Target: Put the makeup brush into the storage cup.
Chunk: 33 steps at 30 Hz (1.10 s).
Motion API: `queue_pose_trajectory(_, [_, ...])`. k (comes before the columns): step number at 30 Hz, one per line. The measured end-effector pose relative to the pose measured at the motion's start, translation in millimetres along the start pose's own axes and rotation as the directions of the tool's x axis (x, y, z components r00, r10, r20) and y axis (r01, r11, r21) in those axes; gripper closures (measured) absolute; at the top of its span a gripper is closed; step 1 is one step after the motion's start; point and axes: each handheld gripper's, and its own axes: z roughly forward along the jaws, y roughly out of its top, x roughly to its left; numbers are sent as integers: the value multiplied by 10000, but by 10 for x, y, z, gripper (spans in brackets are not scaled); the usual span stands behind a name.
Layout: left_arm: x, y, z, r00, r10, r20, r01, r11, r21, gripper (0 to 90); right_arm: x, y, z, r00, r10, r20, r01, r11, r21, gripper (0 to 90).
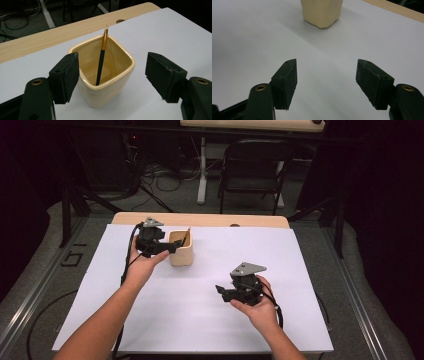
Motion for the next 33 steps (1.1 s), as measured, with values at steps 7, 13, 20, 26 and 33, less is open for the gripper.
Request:
queue_pose_trajectory(7, [13,-72,-62,10000,12,25,-12,9998,-182,258,14,-4,4,9998,-166,103,167,9998,-51,332])
queue_pose_trajectory(13, [14,-145,-137,9999,84,78,-83,9999,-129,259,15,11,19,9996,-294,-45,293,9993,-219,310])
queue_pose_trajectory(20, [-10,-242,-213,9991,260,334,-257,9996,-84,272,24,3,-6,9990,-389,230,393,9990,-189,295])
queue_pose_trajectory(26, [-19,-327,-268,9987,453,249,-450,9989,-114,273,0,1,-63,9996,185,208,-181,9996,-200,230])
queue_pose_trajectory(33, [-37,-431,-321,9971,668,359,-667,9978,-38,242,-22,-14,-75,9980,533,335,-528,9985,-155,148])
